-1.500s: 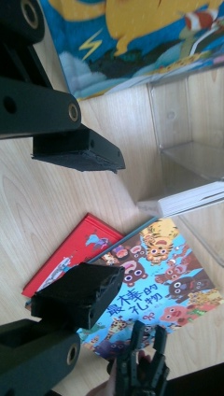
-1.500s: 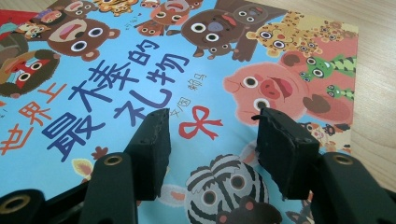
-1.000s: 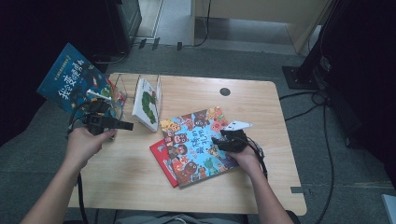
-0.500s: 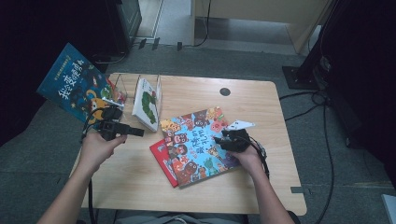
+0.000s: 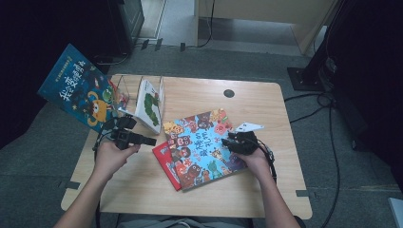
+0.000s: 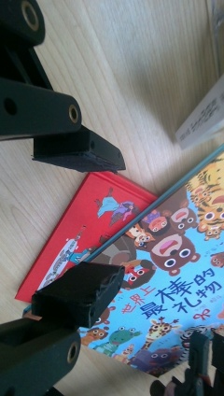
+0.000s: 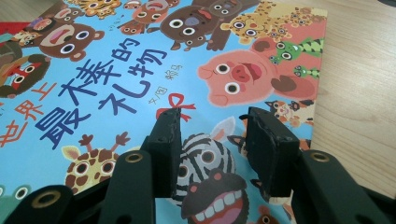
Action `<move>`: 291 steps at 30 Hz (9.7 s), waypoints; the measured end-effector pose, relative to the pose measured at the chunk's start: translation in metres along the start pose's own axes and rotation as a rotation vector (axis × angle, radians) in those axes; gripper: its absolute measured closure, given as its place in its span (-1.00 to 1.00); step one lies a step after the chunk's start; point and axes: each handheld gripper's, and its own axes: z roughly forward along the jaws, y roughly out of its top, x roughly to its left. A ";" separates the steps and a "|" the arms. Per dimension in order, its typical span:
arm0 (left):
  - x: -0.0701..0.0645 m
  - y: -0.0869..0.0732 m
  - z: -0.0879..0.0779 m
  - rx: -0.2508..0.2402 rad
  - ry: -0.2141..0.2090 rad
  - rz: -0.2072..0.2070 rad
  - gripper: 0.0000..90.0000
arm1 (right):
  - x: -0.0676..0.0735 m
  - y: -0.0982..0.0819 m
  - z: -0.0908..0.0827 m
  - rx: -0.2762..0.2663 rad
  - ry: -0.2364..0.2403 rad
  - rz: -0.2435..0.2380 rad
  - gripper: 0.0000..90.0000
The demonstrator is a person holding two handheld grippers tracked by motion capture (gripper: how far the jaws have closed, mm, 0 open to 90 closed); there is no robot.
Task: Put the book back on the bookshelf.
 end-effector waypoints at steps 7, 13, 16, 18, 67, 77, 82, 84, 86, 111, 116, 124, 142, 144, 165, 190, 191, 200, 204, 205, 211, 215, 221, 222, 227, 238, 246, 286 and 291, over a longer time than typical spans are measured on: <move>-0.004 -0.003 0.017 0.008 -0.019 0.007 0.01 | -0.004 -0.002 -0.004 -0.001 -0.010 0.011 0.42; -0.005 -0.005 0.030 0.016 -0.017 0.014 0.03 | -0.007 -0.004 -0.006 0.004 -0.018 0.029 0.56; -0.006 -0.005 0.034 0.012 -0.030 0.012 0.09 | -0.009 -0.006 -0.008 0.002 -0.026 0.025 0.63; -0.005 -0.005 0.037 0.019 -0.027 0.015 0.12 | -0.010 -0.006 -0.009 0.003 -0.032 0.029 0.64; 0.029 -0.005 0.060 -0.024 0.083 -0.012 1.00 | -0.031 -0.028 -0.025 0.052 -0.123 0.095 0.90; 0.028 -0.007 0.060 -0.028 0.091 -0.004 1.00 | -0.032 -0.029 -0.025 0.068 -0.115 0.099 0.93; 0.023 -0.009 0.068 -0.006 0.058 0.005 1.00 | -0.033 -0.030 -0.026 0.072 -0.119 0.111 0.94; 0.018 -0.009 0.070 0.000 0.059 0.018 1.00 | -0.034 -0.030 -0.028 0.075 -0.117 0.109 0.94; 0.016 -0.009 0.071 0.003 0.050 0.019 1.00 | -0.034 -0.031 -0.029 0.080 -0.115 0.111 0.95; 0.006 -0.015 0.074 0.024 0.021 0.032 1.00 | -0.032 -0.040 -0.041 0.116 -0.110 0.107 1.00; 0.007 -0.015 0.074 0.026 0.011 0.030 1.00 | -0.026 -0.044 -0.045 0.126 -0.079 0.102 1.00; 0.012 -0.008 0.062 0.011 0.002 0.013 0.62 | -0.014 -0.051 -0.056 0.130 -0.071 0.082 1.00; 0.007 -0.006 0.062 0.010 -0.016 0.043 0.15 | -0.001 -0.052 -0.058 0.153 -0.027 0.056 1.00; 0.006 -0.006 0.064 0.023 -0.010 0.050 0.19 | 0.000 -0.053 -0.059 0.153 -0.021 0.061 1.00; -0.003 0.006 0.073 0.020 0.016 0.070 0.27 | 0.001 -0.059 -0.067 0.148 0.000 0.068 1.00; 0.002 0.014 0.077 -0.011 -0.001 0.062 0.09 | 0.015 -0.060 -0.068 0.133 0.141 -0.005 1.00; 0.002 0.014 0.077 -0.010 -0.002 0.064 0.09 | 0.015 -0.060 -0.068 0.133 0.144 -0.007 1.00; 0.005 0.011 0.068 -0.022 -0.012 0.063 0.03 | 0.013 -0.057 -0.064 0.110 0.123 -0.017 1.00; 0.006 0.007 0.064 -0.018 -0.013 0.066 0.01 | 0.011 -0.057 -0.062 0.117 0.118 -0.005 1.00; 0.006 0.007 0.063 -0.020 -0.021 0.062 0.01 | 0.010 -0.057 -0.062 0.115 0.122 -0.001 1.00; 0.005 0.003 0.063 -0.003 -0.030 0.064 0.00 | 0.009 -0.057 -0.061 0.119 0.135 -0.002 1.00; 0.005 0.002 0.065 0.005 -0.032 0.065 -0.01 | 0.010 -0.057 -0.061 0.124 0.166 -0.009 1.00; 0.007 0.001 0.069 0.020 -0.027 0.064 -0.01 | 0.016 -0.055 -0.059 0.134 0.195 -0.033 1.00; 0.007 0.001 0.069 0.024 -0.025 0.067 -0.01 | 0.016 -0.055 -0.059 0.135 0.199 -0.032 1.00; 0.009 0.000 0.074 0.023 -0.037 0.056 -0.01 | 0.018 -0.055 -0.057 0.135 0.209 -0.041 0.99; 0.002 -0.006 0.077 -0.027 -0.009 0.050 -0.07 | 0.017 -0.054 -0.056 0.119 0.201 -0.030 1.00; 0.004 -0.001 0.076 0.010 -0.027 0.014 -0.03 | 0.016 -0.051 -0.052 0.081 0.171 -0.008 1.00; -0.008 0.019 0.034 -0.003 -0.124 -0.036 0.29 | 0.015 -0.049 -0.039 0.029 0.187 0.005 1.00; -0.007 0.020 0.034 -0.007 -0.134 -0.048 0.30 | 0.015 -0.050 -0.039 0.025 0.187 0.003 1.00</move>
